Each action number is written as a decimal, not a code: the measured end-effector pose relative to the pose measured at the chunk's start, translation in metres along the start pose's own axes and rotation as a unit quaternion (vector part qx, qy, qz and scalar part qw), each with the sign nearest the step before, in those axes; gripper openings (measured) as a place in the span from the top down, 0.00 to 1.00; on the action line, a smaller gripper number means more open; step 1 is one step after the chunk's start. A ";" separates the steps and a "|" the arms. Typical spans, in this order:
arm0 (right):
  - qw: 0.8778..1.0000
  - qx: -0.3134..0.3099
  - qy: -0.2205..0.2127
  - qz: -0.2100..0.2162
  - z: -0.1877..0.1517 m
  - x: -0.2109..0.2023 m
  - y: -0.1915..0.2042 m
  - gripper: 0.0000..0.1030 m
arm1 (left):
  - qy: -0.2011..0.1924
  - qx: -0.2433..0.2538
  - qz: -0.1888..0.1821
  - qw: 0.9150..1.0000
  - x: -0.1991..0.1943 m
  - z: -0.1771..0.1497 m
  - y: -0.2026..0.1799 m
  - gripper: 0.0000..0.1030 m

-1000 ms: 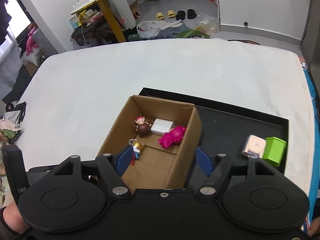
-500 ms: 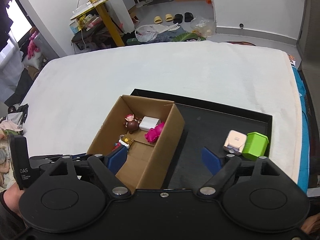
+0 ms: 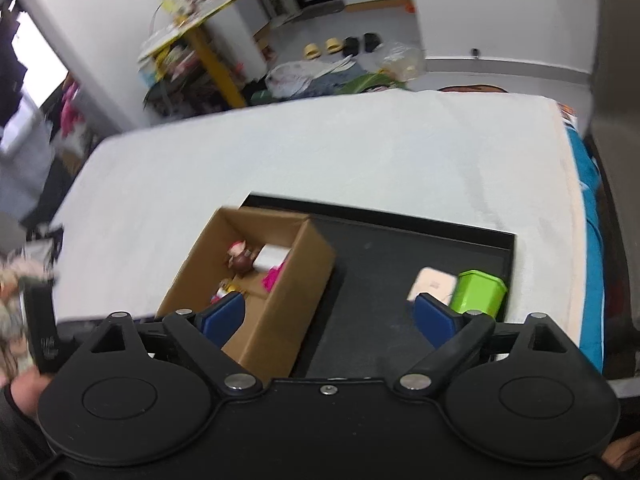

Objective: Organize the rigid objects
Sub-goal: 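Move the right tool to the white-blue cube toy beside the green box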

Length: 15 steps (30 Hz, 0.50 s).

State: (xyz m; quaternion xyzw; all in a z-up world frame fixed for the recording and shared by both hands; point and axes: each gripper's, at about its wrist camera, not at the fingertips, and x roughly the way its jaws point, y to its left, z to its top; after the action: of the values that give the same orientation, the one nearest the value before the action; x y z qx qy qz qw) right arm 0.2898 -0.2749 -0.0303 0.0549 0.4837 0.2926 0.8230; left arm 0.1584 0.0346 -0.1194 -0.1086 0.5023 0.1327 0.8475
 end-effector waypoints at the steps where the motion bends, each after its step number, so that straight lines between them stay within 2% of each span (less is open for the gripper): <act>1: 1.000 0.008 0.000 -0.005 0.000 0.001 -0.007 0.11 | 0.000 0.001 0.001 1.000 0.001 0.000 -0.001 0.92; 6: 0.999 0.046 0.003 -0.020 -0.002 0.012 -0.035 0.11 | -0.001 0.005 0.002 1.000 0.003 -0.001 -0.001 0.92; 15: 0.997 0.068 0.013 -0.032 0.002 0.039 -0.047 0.11 | 0.001 0.012 0.002 1.000 0.006 -0.001 -0.001 0.91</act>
State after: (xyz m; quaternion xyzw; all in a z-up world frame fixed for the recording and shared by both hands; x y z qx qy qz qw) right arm 0.3257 -0.2927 -0.0764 0.0916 0.5147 0.2337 0.8198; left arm 0.1604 0.0342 -0.1247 -0.0974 0.5052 0.1276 0.8479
